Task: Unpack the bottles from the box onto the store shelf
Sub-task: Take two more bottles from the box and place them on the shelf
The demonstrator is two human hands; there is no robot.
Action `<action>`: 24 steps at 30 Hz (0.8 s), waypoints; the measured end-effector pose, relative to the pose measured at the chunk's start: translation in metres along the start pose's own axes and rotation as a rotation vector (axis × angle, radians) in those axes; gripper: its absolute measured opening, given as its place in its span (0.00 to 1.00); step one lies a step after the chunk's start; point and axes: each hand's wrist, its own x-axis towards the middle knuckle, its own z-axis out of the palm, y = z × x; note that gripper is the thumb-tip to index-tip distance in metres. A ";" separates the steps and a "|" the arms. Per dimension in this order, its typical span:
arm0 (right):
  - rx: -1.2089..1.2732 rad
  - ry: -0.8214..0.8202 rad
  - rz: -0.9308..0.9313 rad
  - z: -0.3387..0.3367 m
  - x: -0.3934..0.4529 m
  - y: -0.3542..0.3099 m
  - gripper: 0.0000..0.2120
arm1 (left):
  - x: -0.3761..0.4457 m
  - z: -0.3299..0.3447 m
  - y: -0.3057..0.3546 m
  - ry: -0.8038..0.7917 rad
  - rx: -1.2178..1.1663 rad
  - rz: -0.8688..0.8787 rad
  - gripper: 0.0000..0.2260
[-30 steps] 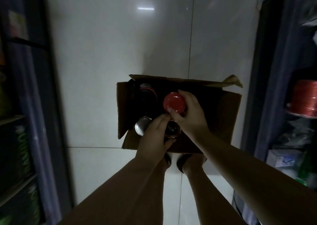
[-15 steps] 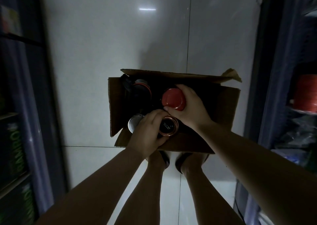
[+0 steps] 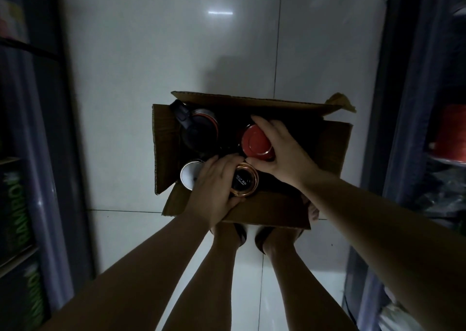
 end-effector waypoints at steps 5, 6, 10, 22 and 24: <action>0.005 -0.016 0.045 -0.012 -0.007 -0.002 0.45 | -0.002 -0.008 0.009 0.047 -0.078 -0.065 0.33; 0.030 0.011 0.072 -0.014 -0.011 -0.004 0.44 | -0.002 -0.011 0.011 0.054 -0.117 -0.080 0.33; 0.089 0.153 0.105 -0.036 -0.043 -0.021 0.44 | -0.007 -0.041 0.034 0.123 -0.208 -0.109 0.33; 0.160 0.581 -0.127 -0.208 -0.225 -0.176 0.37 | -0.058 -0.263 0.220 0.282 -0.398 0.122 0.34; 0.204 0.687 -0.179 -0.239 -0.267 -0.215 0.37 | -0.078 -0.310 0.261 0.281 -0.419 0.143 0.34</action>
